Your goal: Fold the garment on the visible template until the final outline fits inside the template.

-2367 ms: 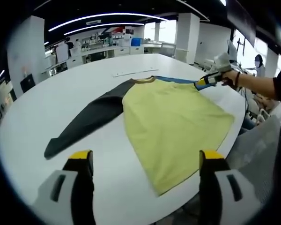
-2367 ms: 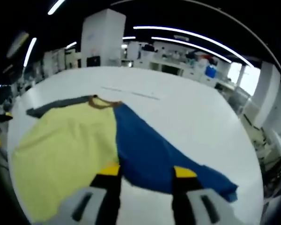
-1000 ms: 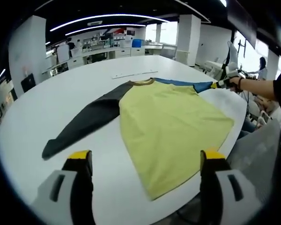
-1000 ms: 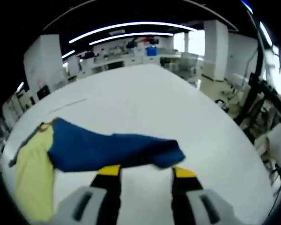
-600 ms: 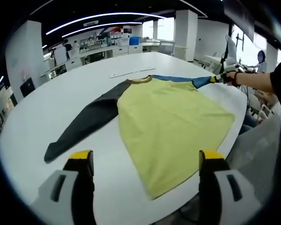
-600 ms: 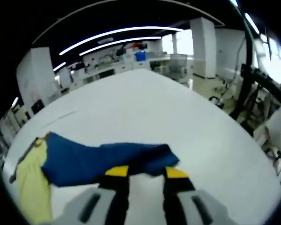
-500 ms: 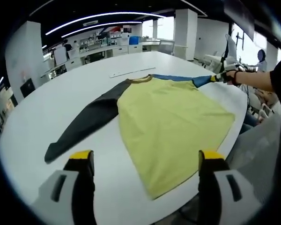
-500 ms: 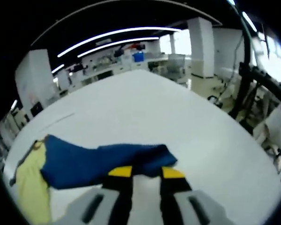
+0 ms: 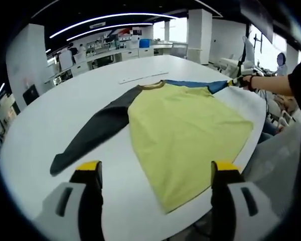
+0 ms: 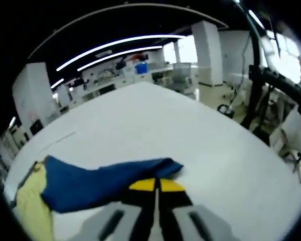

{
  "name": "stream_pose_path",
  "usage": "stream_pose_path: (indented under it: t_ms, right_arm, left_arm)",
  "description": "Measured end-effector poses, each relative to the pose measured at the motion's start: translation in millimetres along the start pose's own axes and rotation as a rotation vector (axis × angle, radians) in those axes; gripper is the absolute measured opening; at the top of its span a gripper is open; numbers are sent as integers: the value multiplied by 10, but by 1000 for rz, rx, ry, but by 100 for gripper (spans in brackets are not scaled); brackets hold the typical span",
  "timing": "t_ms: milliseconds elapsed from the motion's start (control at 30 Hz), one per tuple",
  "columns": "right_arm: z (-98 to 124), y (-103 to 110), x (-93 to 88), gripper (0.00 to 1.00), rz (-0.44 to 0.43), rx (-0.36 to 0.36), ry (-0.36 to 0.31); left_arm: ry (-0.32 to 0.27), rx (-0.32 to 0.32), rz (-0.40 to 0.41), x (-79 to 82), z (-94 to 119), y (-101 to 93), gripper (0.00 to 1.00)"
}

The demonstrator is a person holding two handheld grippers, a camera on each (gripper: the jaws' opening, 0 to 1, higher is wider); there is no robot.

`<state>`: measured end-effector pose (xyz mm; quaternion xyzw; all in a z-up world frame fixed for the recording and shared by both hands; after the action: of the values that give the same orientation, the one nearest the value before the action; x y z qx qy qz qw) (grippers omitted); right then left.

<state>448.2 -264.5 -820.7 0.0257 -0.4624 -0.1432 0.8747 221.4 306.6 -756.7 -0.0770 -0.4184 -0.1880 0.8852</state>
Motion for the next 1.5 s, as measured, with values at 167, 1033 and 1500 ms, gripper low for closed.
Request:
stream_pose_path:
  t_ms: [167, 1033, 1500]
  right_arm:
    - [102, -9, 114, 0, 81, 12, -15]
    - [694, -273, 172, 0, 134, 8, 111]
    - [635, -380, 106, 0, 108, -4, 164]
  left_arm:
    - [1, 0, 0, -16, 8, 9, 86]
    - [10, -42, -35, -5, -56, -126, 86]
    - [13, -39, -36, -24, -50, -117, 85]
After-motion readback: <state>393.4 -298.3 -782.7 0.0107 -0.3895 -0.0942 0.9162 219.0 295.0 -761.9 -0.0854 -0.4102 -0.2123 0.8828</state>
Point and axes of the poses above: the point that each gripper's makers call its tool centre point, and the gripper's own axes: z roughly backward along the fingers, y roughly to its left, x roughly out of its top, the point moved 2 cm from there along z, roughly backward along the fingers, and after that the axes turned 1 degree about x, right-handed, at the moved point
